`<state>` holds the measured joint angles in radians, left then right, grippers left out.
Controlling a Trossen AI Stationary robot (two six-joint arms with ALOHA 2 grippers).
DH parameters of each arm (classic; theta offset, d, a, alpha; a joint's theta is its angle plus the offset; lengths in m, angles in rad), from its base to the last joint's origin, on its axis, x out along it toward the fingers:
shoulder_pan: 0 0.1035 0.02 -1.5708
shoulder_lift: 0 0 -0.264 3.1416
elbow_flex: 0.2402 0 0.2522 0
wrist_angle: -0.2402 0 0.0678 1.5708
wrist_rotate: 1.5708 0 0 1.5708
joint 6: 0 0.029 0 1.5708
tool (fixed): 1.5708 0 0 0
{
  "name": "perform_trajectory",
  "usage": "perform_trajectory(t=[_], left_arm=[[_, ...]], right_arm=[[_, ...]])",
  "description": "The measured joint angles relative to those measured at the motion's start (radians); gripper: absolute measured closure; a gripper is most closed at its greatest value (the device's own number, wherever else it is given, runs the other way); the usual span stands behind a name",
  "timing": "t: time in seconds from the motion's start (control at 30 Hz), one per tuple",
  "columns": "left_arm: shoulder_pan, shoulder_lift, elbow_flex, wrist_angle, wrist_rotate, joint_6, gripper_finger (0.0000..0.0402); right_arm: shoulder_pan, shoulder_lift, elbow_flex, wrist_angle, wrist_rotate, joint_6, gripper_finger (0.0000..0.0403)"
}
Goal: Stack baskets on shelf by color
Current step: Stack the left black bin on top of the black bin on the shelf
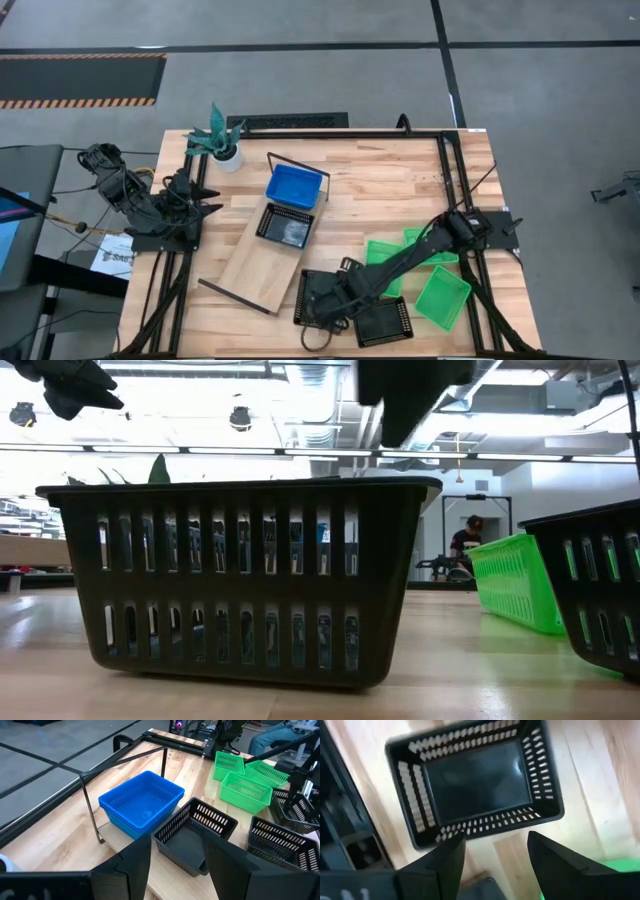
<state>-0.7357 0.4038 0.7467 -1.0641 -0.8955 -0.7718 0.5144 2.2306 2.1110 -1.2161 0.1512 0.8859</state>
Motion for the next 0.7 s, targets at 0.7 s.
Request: perform_trajectory(t=[0.7], left_arm=[[0.0, 0.0, 0.0, 0.0, -0.004, 0.009, 0.0232]], right_arm=[[0.06, 0.001, -0.021, 0.071, 0.012, -1.002, 0.0168]])
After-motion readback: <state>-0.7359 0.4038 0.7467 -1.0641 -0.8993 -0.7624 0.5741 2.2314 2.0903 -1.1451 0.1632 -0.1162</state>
